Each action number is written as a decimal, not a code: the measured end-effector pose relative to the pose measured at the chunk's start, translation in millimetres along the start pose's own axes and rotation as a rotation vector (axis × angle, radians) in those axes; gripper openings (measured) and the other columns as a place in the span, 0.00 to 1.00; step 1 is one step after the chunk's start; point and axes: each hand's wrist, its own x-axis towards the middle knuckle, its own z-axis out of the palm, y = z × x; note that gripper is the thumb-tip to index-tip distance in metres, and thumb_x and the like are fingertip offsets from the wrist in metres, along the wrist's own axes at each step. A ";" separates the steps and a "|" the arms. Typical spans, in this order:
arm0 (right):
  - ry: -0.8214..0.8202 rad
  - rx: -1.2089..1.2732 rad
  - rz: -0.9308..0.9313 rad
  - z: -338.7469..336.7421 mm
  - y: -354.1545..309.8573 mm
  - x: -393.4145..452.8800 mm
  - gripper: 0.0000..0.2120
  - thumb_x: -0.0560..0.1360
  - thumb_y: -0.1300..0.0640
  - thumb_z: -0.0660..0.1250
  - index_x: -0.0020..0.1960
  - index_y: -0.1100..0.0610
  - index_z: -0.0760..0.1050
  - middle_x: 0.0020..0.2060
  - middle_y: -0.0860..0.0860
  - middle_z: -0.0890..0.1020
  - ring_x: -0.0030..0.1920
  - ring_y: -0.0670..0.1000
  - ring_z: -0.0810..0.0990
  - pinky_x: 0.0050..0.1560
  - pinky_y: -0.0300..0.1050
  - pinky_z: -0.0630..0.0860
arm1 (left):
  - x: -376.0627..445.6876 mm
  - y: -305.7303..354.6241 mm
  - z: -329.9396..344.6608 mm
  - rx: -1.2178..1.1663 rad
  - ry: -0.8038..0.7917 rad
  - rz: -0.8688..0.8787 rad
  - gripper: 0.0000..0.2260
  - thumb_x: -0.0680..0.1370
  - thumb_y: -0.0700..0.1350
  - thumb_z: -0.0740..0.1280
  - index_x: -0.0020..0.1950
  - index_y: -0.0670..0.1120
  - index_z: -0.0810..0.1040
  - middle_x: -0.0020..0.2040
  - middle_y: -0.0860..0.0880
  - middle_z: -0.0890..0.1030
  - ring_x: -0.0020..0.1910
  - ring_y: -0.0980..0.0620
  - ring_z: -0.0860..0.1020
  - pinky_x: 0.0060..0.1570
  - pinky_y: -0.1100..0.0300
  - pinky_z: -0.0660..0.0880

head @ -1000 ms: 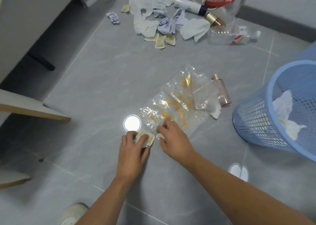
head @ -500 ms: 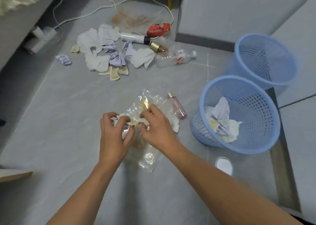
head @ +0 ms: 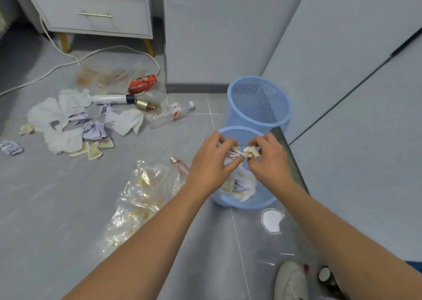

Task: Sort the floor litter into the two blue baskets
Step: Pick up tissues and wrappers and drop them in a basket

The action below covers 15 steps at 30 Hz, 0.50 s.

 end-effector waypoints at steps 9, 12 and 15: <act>-0.122 -0.062 -0.067 15.2 -19.2 -2.8 0.19 0.67 0.67 0.68 0.54 0.53 0.80 0.49 0.47 0.74 0.54 0.53 0.74 0.53 0.50 0.74 | -34.1 -37.5 -12.5 0.198 0.106 -0.029 0.16 0.77 0.60 0.65 0.57 0.51 0.79 0.50 0.51 0.76 0.51 0.47 0.74 0.45 0.49 0.74; -0.132 0.032 -0.160 43.0 -64.1 4.9 0.15 0.71 0.65 0.67 0.54 0.52 0.79 0.49 0.47 0.75 0.55 0.51 0.76 0.52 0.50 0.76 | -52.5 -73.1 -33.7 0.190 0.147 -0.113 0.12 0.79 0.56 0.65 0.55 0.50 0.78 0.49 0.52 0.76 0.50 0.48 0.74 0.45 0.49 0.74; -0.139 0.127 -0.230 74.7 -105.2 4.5 0.13 0.72 0.65 0.65 0.52 0.53 0.78 0.47 0.46 0.75 0.51 0.49 0.77 0.49 0.47 0.76 | -68.7 -100.8 -45.1 0.157 0.208 -0.229 0.08 0.80 0.53 0.65 0.54 0.51 0.78 0.47 0.54 0.76 0.49 0.49 0.75 0.44 0.50 0.74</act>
